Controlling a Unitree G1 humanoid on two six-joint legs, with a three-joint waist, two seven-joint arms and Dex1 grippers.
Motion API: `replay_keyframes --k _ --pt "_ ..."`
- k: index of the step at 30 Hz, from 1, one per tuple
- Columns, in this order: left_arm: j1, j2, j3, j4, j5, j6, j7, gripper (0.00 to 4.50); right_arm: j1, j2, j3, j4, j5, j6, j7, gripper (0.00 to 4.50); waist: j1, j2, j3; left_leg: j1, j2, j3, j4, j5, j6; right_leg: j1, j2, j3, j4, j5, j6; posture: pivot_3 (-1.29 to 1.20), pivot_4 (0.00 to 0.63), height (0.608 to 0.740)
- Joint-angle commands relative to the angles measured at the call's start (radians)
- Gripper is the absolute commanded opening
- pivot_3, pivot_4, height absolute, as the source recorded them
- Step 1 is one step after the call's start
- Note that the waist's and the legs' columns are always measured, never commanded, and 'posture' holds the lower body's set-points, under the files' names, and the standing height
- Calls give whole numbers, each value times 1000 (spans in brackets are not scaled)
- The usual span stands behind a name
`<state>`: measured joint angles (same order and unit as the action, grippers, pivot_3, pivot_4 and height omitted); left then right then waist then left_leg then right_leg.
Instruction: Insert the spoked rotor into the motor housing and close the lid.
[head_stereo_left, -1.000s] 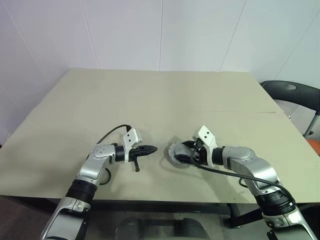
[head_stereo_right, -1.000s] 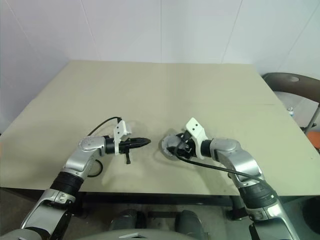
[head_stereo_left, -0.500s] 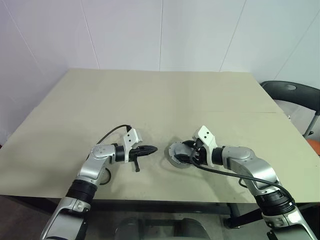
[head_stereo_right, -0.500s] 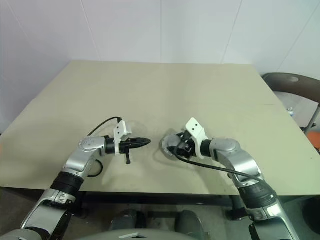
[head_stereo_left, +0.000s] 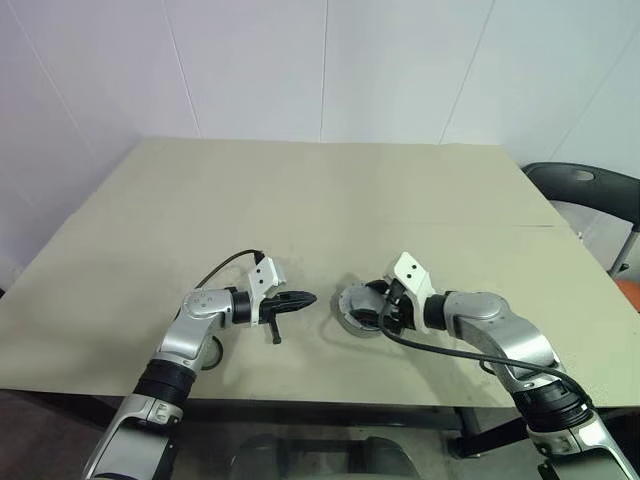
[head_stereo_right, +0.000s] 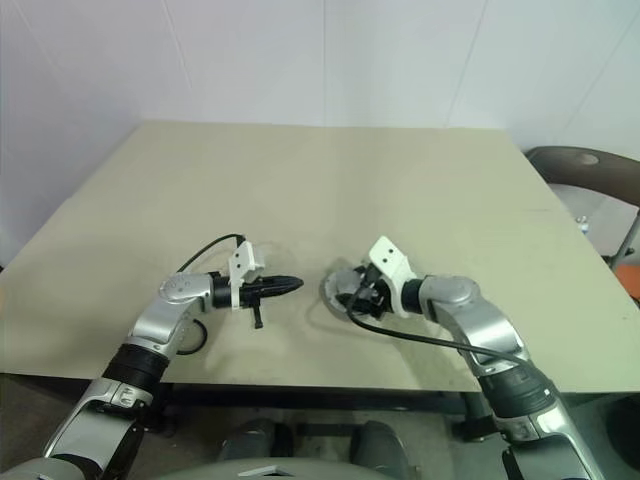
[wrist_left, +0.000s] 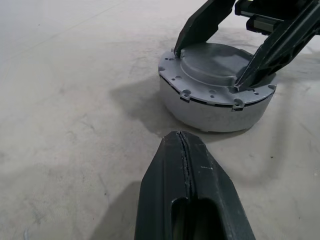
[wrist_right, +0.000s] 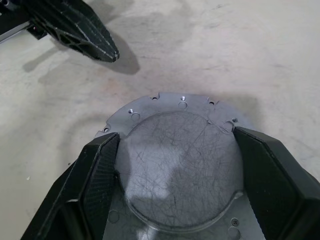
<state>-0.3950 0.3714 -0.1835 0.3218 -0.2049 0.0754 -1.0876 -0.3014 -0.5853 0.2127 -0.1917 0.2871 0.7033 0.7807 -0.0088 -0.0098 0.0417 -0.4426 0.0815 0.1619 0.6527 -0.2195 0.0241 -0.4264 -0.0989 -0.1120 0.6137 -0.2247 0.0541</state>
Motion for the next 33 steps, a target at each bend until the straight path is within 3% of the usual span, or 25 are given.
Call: replay_keyframes --k 1,19,29,33 --pt "-13 -3 -3 -17 4 -12 1 0 28 -37 27 10 -7 46 33 3225 1 0 0 0 0 0 0 0 0 0 0 0 0 0 0 0 0 740" --pt "-10 -14 -7 -25 1 -13 3 0 44 -72 77 24 -15 132 48 3225 21 -1 -1 0 -1 0 -1 -1 1 0 -1 0 -1 0 0 0 0 740" --pt "-120 -77 -39 58 17 -52 -24 0 57 -28 9 31 45 109 52 3225 21 -2 -3 0 -1 0 0 -1 1 1 -1 -1 -2 0 0 0 0 740" --pt "-139 -91 -43 80 24 -64 -30 0 86 -57 20 25 57 108 93 3225 22 -2 -3 0 -1 -1 -1 -1 2 1 0 -1 -1 -1 1 0 0 740"
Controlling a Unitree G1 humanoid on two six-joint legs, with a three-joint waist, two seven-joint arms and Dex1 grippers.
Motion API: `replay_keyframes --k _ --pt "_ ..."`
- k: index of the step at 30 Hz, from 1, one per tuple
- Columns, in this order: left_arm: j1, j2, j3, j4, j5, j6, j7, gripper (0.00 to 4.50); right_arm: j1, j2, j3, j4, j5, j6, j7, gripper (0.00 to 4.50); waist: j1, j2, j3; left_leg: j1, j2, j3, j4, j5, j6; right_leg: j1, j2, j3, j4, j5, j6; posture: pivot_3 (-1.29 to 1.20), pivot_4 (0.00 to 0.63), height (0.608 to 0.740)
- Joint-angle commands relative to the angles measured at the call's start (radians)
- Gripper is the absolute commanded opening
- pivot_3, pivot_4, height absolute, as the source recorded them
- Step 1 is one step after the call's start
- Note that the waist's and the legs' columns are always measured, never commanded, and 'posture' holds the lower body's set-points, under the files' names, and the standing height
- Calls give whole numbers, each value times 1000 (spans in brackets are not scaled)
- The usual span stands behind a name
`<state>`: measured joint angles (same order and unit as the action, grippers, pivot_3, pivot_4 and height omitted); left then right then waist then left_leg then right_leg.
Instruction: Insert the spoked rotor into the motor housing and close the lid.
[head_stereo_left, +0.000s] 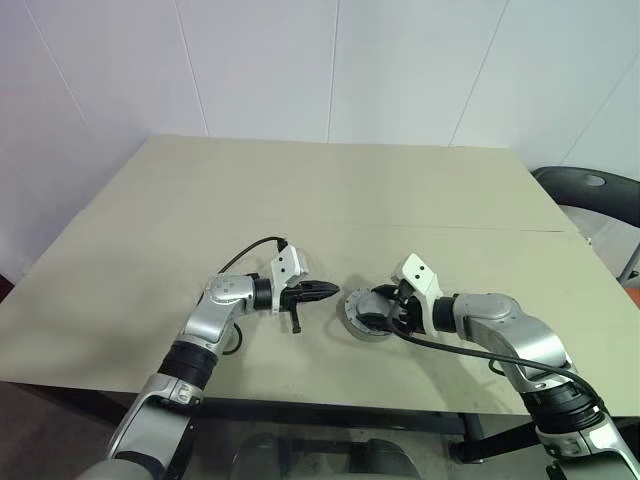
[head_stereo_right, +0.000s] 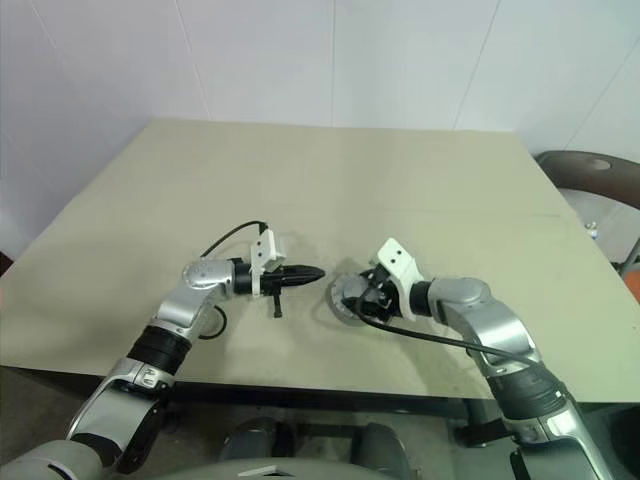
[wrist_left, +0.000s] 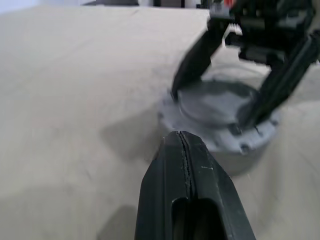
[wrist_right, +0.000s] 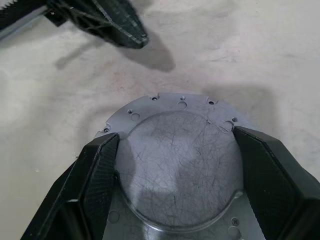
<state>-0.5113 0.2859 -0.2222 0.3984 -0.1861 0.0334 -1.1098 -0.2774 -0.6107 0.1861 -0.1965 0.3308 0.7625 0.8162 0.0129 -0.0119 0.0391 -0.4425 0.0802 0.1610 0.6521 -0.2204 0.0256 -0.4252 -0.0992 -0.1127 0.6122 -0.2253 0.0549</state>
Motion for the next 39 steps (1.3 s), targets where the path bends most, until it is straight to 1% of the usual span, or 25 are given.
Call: replay_keyframes --k 1,4,9,12,16,21,27,29,32,35,37,39 --pt "-24 -7 -4 6 5 -23 -8 0 66 -35 49 32 14 48 63 3225 1 0 0 0 0 0 0 0 0 0 0 0 0 0 0 0 0 740" --pt "-23 -10 -4 6 7 -25 -9 0 72 -47 70 60 -23 22 54 3225 2 0 0 0 -1 -1 0 -1 2 0 0 0 0 -1 1 0 0 740" --pt "-20 -10 -4 3 7 -25 -11 0 76 -47 78 71 -36 4 55 3225 2 0 0 0 -2 -1 1 -1 2 1 -1 0 0 -1 1 0 0 740" --pt "-17 -7 -3 -6 6 -20 -12 0 75 -45 104 106 -89 -53 40 3225 0 -2 -2 0 -2 -1 2 -2 2 2 -2 0 0 -1 1 0 0 740" --pt "-18 -10 -5 -11 6 -18 -12 0 92 -79 142 102 -101 -39 74 3225 1 -2 -8 1 -2 -1 2 -2 2 3 -2 0 0 -1 2 0 0 740" --pt "-31 -27 -11 -4 7 -18 -11 0 105 -105 170 110 -115 -34 77 3225 6 -2 -17 1 -4 -1 1 -3 4 4 -4 -1 -1 -1 2 0 0 740" --pt "-60 -55 -29 31 19 -32 -23 0 97 -100 166 111 -112 -32 70 3225 9 -3 -18 1 -6 -1 2 -3 5 5 -6 -1 -2 -1 2 0 0 740" --pt "-73 -64 -36 46 22 -39 -28 0 101 -81 140 118 -110 -69 52 3225 10 -3 -18 1 -6 -1 2 -3 5 5 -6 -1 -2 -1 2 0 0 740" --pt "-82 -70 -39 59 25 -47 -33 0 107 -44 65 61 -9 -39 72 3225 9 -3 -18 1 -6 -1 2 -3 5 5 -6 -1 -2 -1 2 0 0 740" --pt "-82 -75 -40 65 28 -51 -36 0 108 -35 34 24 36 -19 85 3225 9 -3 -18 1 -6 -1 1 -3 5 4 -6 -1 -2 -2 3 0 0 740" --pt "-81 -77 -42 67 29 -53 -37 0 107 -40 32 19 43 -14 88 3225 9 -3 -18 0 -7 -2 0 -3 6 3 -6 -1 -2 -2 4 0 0 740" --pt "-77 -78 -42 65 29 -53 -38 0 111 -63 67 35 5 -17 82 3225 8 -3 -18 0 -7 -2 0 -4 6 3 -5 -1 -2 -3 4 0 0 740"
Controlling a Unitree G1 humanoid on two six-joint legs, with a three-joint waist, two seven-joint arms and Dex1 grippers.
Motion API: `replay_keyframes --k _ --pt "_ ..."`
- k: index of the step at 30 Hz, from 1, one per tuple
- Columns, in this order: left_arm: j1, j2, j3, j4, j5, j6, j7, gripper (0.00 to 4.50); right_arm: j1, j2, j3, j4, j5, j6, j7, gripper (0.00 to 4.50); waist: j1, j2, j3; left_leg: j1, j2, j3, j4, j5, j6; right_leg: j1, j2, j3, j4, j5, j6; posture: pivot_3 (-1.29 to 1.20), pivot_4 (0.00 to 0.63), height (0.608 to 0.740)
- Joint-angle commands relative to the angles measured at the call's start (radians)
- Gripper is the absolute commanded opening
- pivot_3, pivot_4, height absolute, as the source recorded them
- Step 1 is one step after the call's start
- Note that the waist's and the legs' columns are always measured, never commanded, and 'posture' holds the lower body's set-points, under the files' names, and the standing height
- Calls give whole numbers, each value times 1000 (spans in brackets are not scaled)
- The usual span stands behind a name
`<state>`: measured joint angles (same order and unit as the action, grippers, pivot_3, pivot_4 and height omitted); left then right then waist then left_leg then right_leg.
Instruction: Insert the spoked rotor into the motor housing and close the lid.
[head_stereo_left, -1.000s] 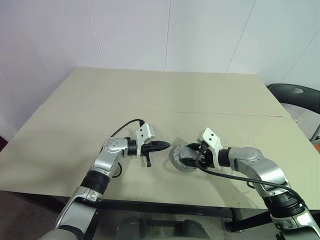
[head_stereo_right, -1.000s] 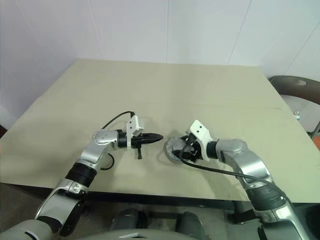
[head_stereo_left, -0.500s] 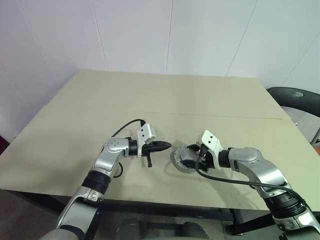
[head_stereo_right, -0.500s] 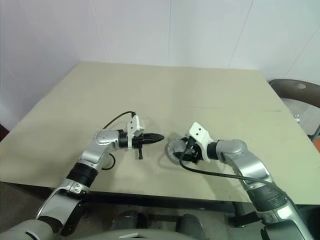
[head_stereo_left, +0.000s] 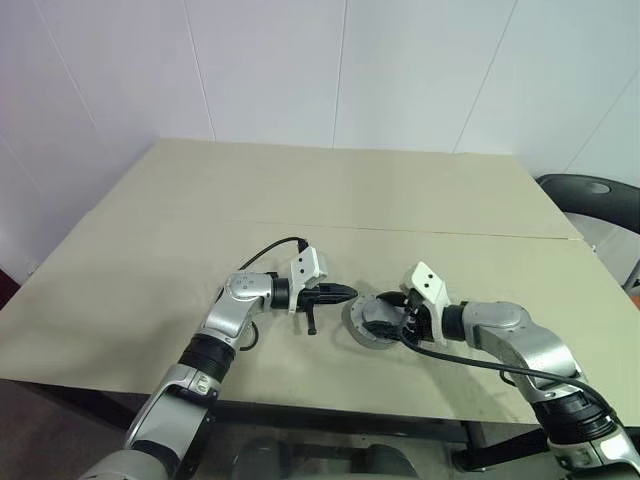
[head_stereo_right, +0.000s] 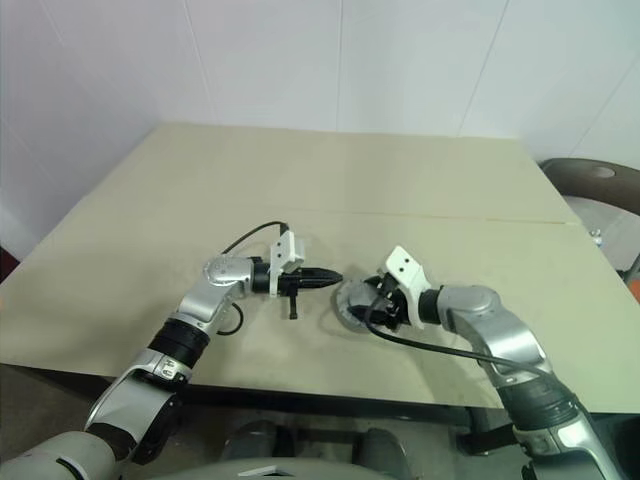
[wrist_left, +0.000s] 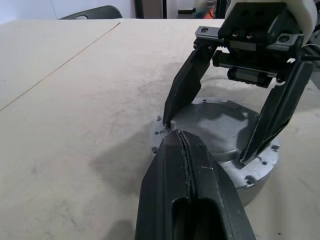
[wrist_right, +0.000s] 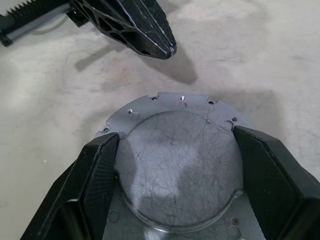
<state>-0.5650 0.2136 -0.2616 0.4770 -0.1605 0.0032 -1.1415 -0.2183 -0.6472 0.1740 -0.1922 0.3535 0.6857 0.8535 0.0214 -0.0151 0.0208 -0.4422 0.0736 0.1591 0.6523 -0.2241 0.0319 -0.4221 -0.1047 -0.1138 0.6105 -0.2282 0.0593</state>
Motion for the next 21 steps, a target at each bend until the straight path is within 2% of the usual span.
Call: replay_keyframes --k 1,5,9,21 --pt "-22 -6 -2 -15 3 -22 -6 0 54 -29 86 39 -32 46 40 3225 0 0 0 0 0 0 0 0 0 0 0 0 0 0 0 0 0 740" --pt "-18 -4 -2 -16 2 -24 -6 0 33 17 39 45 -2 36 23 3225 -4 0 0 0 0 0 1 0 0 0 0 0 0 0 0 0 0 740" --pt "-13 -4 -3 -19 3 -23 -4 0 27 8 53 56 -27 38 23 3225 -9 0 0 0 0 0 2 0 0 1 0 0 1 0 0 0 0 740" --pt "-1 -6 -6 -25 5 -20 1 0 25 39 -8 22 41 43 31 3225 -8 0 0 0 0 0 2 0 0 1 0 0 2 0 0 0 0 740"
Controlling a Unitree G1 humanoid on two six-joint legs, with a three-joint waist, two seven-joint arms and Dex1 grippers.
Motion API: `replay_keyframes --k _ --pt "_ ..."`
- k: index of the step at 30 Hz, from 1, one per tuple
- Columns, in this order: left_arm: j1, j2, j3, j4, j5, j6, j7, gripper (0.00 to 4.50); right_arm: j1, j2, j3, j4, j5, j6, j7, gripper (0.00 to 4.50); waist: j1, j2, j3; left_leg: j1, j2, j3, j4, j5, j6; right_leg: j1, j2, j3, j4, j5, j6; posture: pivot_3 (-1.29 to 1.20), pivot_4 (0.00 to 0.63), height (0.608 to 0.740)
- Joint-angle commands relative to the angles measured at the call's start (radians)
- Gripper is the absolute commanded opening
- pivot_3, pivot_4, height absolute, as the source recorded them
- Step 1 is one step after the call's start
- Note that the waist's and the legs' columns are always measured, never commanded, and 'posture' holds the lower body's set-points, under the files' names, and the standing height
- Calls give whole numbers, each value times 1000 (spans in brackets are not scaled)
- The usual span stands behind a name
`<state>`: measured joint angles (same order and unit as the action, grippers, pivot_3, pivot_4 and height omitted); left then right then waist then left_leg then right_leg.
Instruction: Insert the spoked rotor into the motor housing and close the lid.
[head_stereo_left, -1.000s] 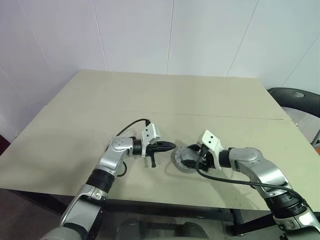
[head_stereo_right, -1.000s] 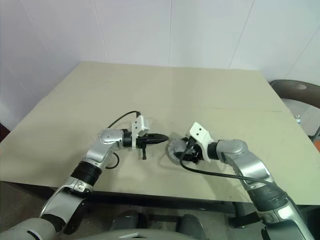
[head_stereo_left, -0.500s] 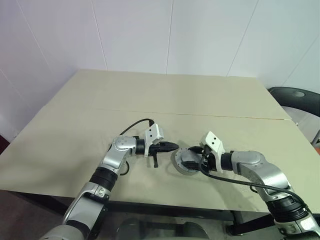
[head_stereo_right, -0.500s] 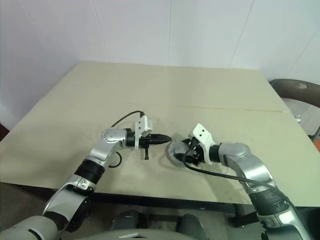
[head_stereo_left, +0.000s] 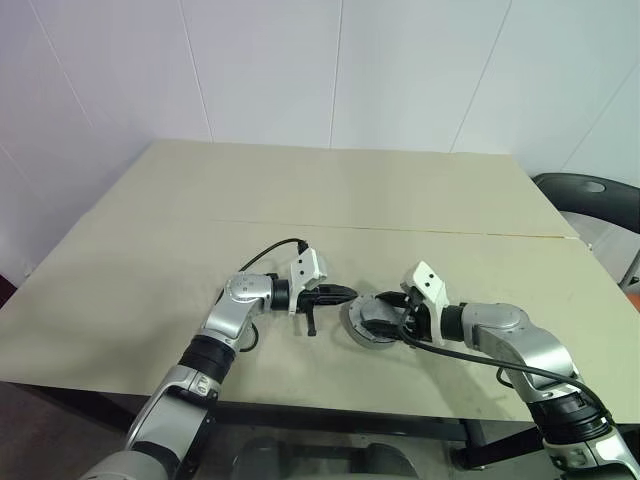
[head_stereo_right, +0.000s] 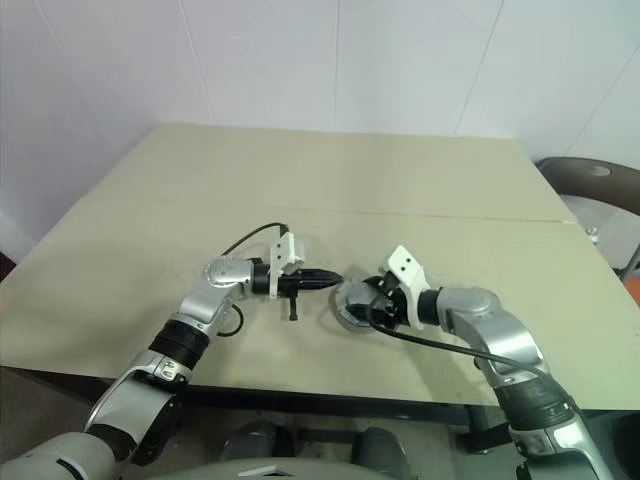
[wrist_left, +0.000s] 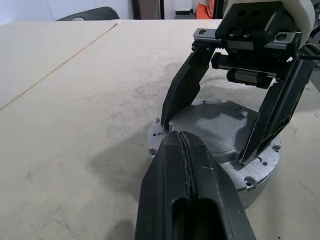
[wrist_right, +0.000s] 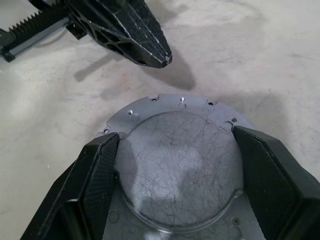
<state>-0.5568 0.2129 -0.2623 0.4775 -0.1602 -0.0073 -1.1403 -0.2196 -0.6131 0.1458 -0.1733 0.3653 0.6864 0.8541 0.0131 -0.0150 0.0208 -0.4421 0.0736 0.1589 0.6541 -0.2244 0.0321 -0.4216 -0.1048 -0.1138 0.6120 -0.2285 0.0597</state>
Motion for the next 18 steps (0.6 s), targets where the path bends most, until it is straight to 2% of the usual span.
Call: replay_keyframes --k 1,8,18 --pt "-9 -5 -6 -26 4 -9 -1 0 26 0 25 2 24 45 31 3225 0 0 0 0 0 0 0 0 0 0 0 0 0 0 0 0 0 740" --pt "-7 -5 -7 -28 5 -7 1 0 30 -54 114 41 -83 27 24 3225 0 0 0 0 0 0 0 0 0 0 0 0 0 0 0 0 0 740" --pt "-8 -3 -5 -27 5 -8 1 0 30 -77 153 71 -123 50 21 3225 0 0 0 0 0 0 2 0 0 2 0 0 0 0 0 0 0 740"
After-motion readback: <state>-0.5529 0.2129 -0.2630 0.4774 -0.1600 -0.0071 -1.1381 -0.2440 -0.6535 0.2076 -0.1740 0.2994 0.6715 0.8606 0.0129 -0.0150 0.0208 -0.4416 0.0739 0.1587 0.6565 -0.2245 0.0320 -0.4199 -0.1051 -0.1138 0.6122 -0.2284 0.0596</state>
